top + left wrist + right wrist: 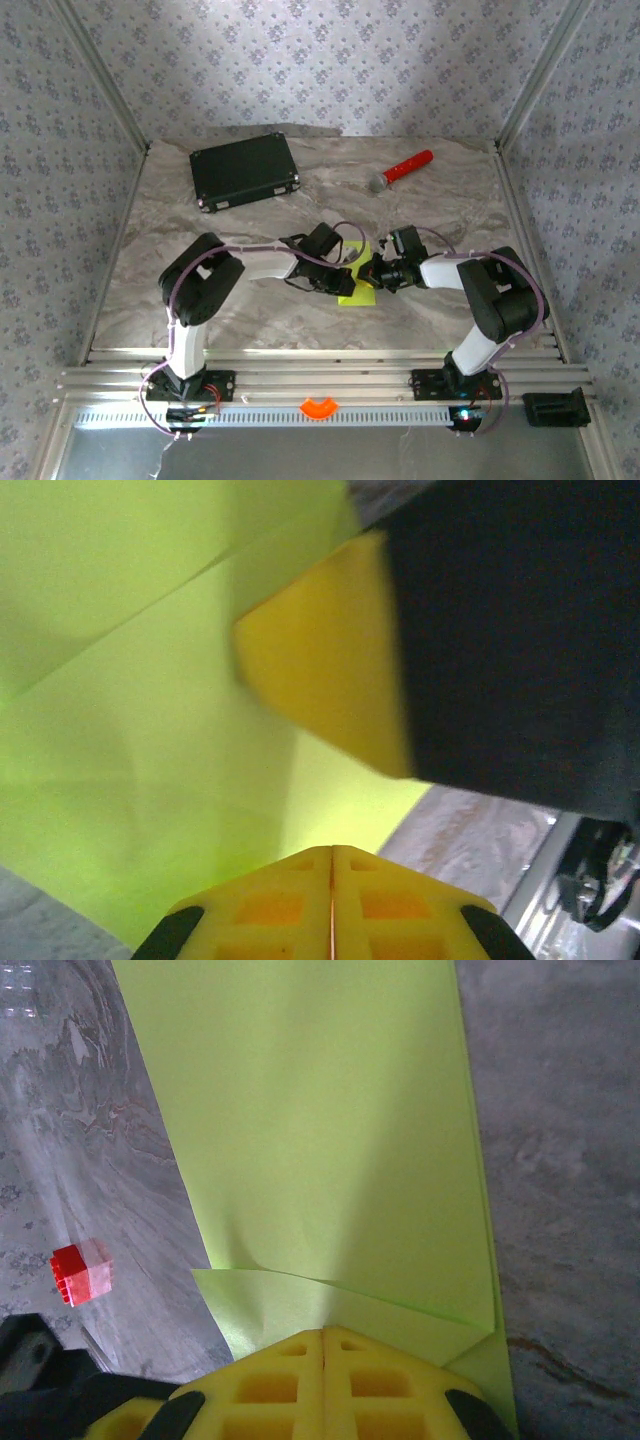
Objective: Fold a paper plane with a square sheet of paper (pick it up from the middle)
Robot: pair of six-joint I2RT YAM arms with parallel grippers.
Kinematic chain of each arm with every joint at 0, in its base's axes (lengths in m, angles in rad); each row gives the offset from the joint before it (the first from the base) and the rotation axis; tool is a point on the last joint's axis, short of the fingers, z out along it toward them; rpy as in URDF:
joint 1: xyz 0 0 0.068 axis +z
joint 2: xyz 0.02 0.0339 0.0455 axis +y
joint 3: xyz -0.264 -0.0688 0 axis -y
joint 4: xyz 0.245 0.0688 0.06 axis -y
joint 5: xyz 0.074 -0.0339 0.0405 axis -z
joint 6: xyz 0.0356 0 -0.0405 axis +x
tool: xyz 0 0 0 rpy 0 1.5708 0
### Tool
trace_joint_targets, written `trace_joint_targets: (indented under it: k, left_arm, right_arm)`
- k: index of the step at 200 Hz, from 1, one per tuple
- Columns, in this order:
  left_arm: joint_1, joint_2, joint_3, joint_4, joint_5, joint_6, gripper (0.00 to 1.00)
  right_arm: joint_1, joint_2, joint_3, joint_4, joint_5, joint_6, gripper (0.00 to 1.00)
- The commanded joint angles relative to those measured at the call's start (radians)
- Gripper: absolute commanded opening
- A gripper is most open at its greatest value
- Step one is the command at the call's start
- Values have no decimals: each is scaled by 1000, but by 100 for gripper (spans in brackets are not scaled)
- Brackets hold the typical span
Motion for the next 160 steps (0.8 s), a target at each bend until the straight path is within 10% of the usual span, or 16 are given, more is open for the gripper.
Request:
trace_joint_targets:
  k: [1,97,160]
  left_arm:
    - [-6,-1,-13,-114,-24,63,9]
    - [-19,-128,-143,-195,-65,157,10]
    - [10,-197,-133,42,-57,9,7]
  right_arm:
    - [-15,30,-49,-168,107,-19,0]
    - [-19,32,-47,-173,106,-26,0]
    - [-18,28,-49,-160,98,-20,0]
